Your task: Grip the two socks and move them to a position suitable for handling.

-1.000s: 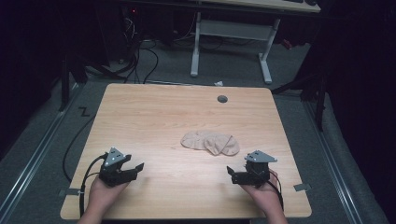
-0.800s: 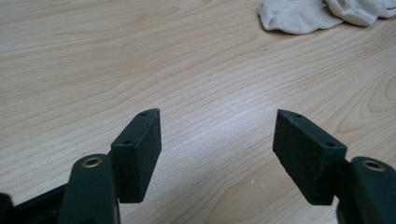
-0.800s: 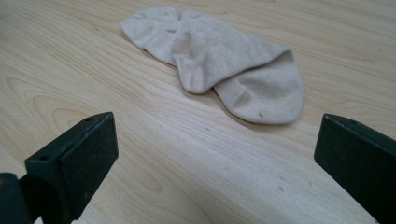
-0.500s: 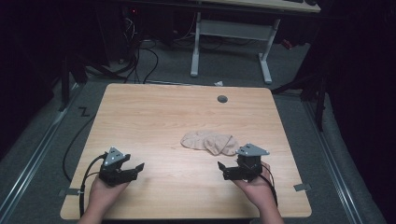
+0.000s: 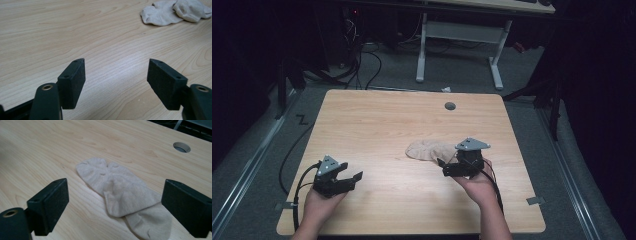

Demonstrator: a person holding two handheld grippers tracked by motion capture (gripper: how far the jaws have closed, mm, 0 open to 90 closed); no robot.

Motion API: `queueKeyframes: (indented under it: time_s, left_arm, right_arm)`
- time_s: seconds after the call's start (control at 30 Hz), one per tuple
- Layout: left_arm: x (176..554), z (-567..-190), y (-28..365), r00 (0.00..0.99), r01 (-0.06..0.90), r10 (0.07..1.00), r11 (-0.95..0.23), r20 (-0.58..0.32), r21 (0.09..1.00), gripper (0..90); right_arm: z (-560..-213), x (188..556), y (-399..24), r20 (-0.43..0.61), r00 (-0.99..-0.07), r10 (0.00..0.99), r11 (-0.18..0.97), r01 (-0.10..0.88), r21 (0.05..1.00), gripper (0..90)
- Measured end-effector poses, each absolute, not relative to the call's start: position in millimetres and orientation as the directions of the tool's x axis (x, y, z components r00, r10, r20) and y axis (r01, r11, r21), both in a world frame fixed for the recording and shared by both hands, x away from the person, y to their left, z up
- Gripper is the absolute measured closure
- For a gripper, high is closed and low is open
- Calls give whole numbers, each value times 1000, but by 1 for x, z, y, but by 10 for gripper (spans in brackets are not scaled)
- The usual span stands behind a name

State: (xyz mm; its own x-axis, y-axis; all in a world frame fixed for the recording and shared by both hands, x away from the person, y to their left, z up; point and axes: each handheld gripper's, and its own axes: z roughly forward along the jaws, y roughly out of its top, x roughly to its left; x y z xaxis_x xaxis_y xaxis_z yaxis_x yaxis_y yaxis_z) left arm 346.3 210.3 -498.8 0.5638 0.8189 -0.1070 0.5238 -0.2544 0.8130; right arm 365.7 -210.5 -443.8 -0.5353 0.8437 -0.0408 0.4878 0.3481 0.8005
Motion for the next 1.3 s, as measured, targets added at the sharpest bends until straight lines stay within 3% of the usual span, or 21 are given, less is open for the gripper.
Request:
queueKeyframes:
  time_s: [0.03, 0.3, 0.77, 1.3]
  left_arm:
    - [346, -500, 210, 564, 526, 819, -256, -108, 811, 315]
    - [345, -502, 203, 579, 526, 810, -284, -94, 802, 315]
    - [335, -505, 215, 568, 536, 818, -285, -89, 795, 319]
    - [330, -507, 224, 552, 545, 829, -277, -89, 791, 327]
  right_arm:
    - [-451, 367, -212, 10, -532, 847, 305, 500, 811, 142]
    - [-468, 376, -206, 7, -562, 827, 347, 520, 781, 178]
    - [-486, 391, -201, 17, -566, 824, 358, 544, 758, 363]
    - [-501, 400, -189, -14, -569, 822, 407, 571, 713, 442]
